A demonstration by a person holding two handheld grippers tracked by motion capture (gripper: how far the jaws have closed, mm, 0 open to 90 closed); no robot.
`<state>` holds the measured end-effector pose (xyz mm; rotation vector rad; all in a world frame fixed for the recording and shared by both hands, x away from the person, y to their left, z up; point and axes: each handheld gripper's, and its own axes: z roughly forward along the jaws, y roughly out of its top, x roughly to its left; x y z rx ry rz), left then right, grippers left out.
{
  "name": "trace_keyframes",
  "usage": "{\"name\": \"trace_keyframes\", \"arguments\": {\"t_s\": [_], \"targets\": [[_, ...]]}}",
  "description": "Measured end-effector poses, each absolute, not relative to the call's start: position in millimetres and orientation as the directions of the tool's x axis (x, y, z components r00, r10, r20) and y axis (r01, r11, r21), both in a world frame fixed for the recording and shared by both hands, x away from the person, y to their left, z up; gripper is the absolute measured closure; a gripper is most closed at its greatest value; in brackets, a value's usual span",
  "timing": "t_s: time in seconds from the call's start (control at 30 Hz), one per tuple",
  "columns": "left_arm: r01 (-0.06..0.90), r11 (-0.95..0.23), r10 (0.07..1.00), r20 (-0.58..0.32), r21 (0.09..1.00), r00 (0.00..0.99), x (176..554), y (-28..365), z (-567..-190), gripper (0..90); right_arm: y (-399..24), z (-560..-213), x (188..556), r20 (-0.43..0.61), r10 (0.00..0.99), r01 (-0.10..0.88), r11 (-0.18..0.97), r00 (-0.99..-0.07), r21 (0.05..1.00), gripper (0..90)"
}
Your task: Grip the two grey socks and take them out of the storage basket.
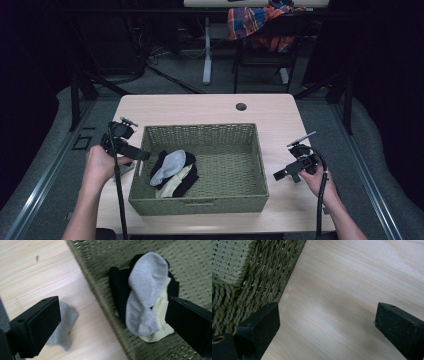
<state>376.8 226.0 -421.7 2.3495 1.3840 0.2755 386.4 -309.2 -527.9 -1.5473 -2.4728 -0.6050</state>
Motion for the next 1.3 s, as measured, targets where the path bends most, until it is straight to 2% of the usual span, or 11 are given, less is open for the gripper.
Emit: {"name": "trace_keyframes", "arguments": {"t_s": [0.07,0.3,0.47,0.53,0.63,0.67,0.83,0.9,0.93,1.13,1.3], "targets": [[0.784,-0.447,0.861,-0.029,0.431,0.507,378,216,-423,0.6,-308,-529,384,0.356,0.833,0.899,0.340,-0.424,0.276,5.8],[0.779,-0.470,0.846,-0.039,0.415,0.532,382,199,-431,0.9,-308,-529,384,0.353,0.835,0.899,0.338,-0.423,0.278,5.8],[0.775,-0.490,0.833,-0.048,0.398,0.551,385,186,-440,5.0,-307,-529,384,0.350,0.835,0.899,0.340,-0.424,0.277,5.8],[0.774,-0.497,0.827,-0.054,0.392,0.559,386,181,-445,8.3,-307,-529,385,0.354,0.833,0.899,0.343,-0.426,0.273,5.8],[0.774,-0.506,0.821,-0.065,0.381,0.568,387,177,-450,18.7,-308,-528,386,0.348,0.828,0.894,0.364,-0.439,0.261,5.8],[0.776,-0.511,0.815,-0.077,0.370,0.574,389,174,-454,18.7,-307,-528,386,0.349,0.830,0.895,0.358,-0.435,0.264,5.8],[0.785,-0.526,0.812,-0.083,0.326,0.578,393,164,-469,37.8,-307,-528,386,0.351,0.829,0.895,0.358,-0.436,0.266,5.9],[0.790,-0.526,0.813,-0.086,0.315,0.576,394,163,-472,41.0,-307,-528,385,0.351,0.829,0.895,0.357,-0.435,0.267,5.9],[0.792,-0.531,0.812,-0.084,0.301,0.577,395,160,-476,45.9,-307,-528,386,0.351,0.829,0.895,0.357,-0.435,0.266,5.9],[0.801,-0.541,0.816,-0.071,0.259,0.574,398,158,-486,53.0,-305,-529,384,0.355,0.838,0.902,0.327,-0.415,0.283,5.9],[0.794,-0.561,0.806,-0.061,0.236,0.588,399,155,-492,60.0,-306,-529,385,0.354,0.829,0.896,0.352,-0.433,0.271,6.0]]}}
